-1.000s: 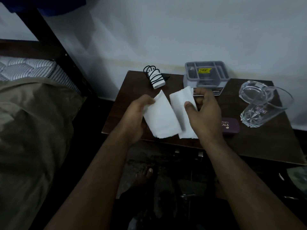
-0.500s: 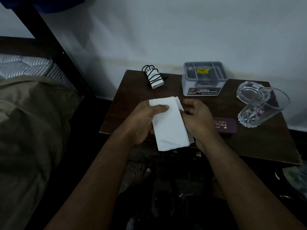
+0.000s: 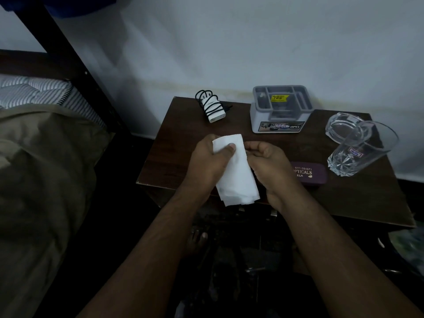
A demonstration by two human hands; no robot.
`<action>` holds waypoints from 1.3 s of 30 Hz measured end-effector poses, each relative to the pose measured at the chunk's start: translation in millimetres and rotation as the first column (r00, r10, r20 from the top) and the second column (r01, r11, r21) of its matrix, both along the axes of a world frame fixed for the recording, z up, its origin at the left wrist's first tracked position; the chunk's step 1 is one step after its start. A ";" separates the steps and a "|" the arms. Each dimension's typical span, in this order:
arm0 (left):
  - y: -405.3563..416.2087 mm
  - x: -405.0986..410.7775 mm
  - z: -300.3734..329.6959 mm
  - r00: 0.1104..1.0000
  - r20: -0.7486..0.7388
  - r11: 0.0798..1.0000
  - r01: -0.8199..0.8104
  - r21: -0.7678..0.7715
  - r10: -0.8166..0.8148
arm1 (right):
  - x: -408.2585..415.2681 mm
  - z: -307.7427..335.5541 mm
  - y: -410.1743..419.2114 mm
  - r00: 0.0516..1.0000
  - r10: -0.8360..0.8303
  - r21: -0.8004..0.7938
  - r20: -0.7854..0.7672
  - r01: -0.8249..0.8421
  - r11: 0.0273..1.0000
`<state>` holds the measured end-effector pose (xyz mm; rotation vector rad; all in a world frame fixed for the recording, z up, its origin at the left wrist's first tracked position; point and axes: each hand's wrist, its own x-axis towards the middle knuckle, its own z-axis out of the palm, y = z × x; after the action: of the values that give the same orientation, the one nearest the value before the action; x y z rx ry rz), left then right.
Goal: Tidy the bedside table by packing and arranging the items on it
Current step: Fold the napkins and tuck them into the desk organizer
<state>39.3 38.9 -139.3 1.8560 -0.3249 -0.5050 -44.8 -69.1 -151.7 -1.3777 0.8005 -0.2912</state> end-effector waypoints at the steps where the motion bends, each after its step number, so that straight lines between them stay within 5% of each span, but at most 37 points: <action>1: -0.8 0.1 -1.1 1.000 0.013 1.000 0.001 0.016 -0.002 | -0.3 0.0 0.3 1.000 0.002 0.005 0.007 -0.002 1.000; 8: 1.6 -12.2 -2.8 0.910 0.413 0.930 -0.119 0.347 -0.037 | 3.0 -5.3 0.9 0.999 -0.029 -0.013 0.027 0.030 0.999; 15: -3.1 -11.7 0.1 0.979 0.163 0.980 -0.144 0.138 0.121 | 3.4 -6.3 -0.9 0.997 -0.067 -0.011 0.045 0.068 0.998; 20: -3.4 -8.3 -4.4 0.985 0.088 0.979 -0.160 0.124 0.150 | 2.9 -6.7 -2.3 0.995 -0.077 -0.016 0.059 0.079 0.997; 33: -7.7 -9.2 -6.7 0.979 0.130 0.980 -0.169 0.104 0.155 | 2.1 -0.7 1.3 0.994 -0.060 0.021 0.091 0.058 0.998; 39: -23.0 -7.3 -2.2 0.989 0.091 0.993 -0.117 0.003 0.117 | -3.9 11.1 3.3 0.977 -0.034 -0.125 0.212 0.062 0.990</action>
<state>32.0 15.9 -141.5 1.8968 -0.2729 -0.3429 -48.8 -65.8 -140.7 -1.4242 0.6484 -0.5265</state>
